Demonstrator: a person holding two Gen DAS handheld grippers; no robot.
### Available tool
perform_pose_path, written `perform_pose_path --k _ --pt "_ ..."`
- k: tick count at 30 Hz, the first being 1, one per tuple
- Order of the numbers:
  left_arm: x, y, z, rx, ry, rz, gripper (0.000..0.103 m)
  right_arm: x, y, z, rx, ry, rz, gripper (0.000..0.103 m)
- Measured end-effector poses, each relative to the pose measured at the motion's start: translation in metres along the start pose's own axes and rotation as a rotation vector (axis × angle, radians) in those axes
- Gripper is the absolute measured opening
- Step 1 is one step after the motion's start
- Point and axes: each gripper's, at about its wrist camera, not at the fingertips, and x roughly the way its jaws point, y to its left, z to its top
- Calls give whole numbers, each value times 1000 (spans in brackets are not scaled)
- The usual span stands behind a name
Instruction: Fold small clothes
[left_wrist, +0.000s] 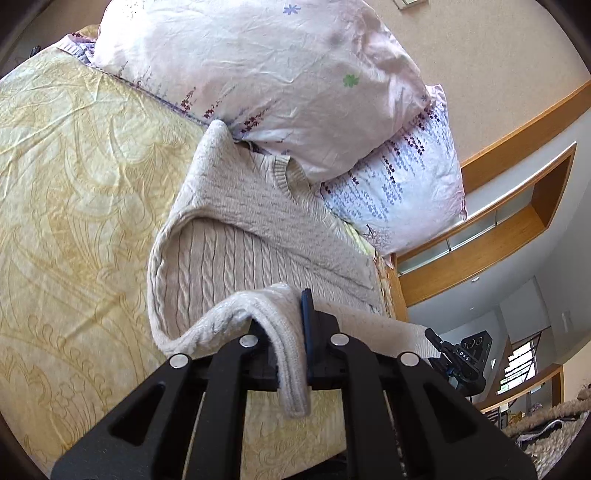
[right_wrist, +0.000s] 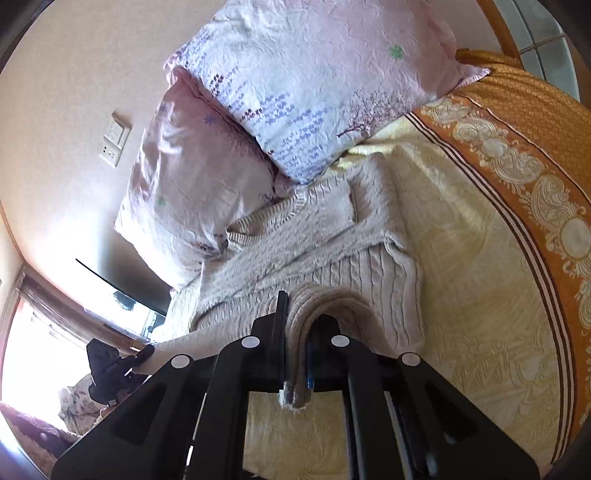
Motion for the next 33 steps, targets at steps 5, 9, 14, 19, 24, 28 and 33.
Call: perform_pose_path --k 5,9,14,19,24,28,33 --pt "11 0 24 3 -26 19 8 11 7 12 -15 -18 9 8" --pt "19 1 34 17 -35 28 8 16 5 19 -4 -32 12 8" --pt "34 5 53 8 -45 22 7 27 7 33 -12 -50 13 8" --pt "54 9 82 -15 -74 17 7 49 3 57 13 -63 19 8" --pt "85 28 101 -95 -70 36 7 91 -14 71 56 -4 -34 8" --pt "107 48 103 -165 -47 82 7 123 -31 73 88 59 -100 8" --pt "119 59 98 -203 -21 94 7 134 -53 73 192 133 -117 9"
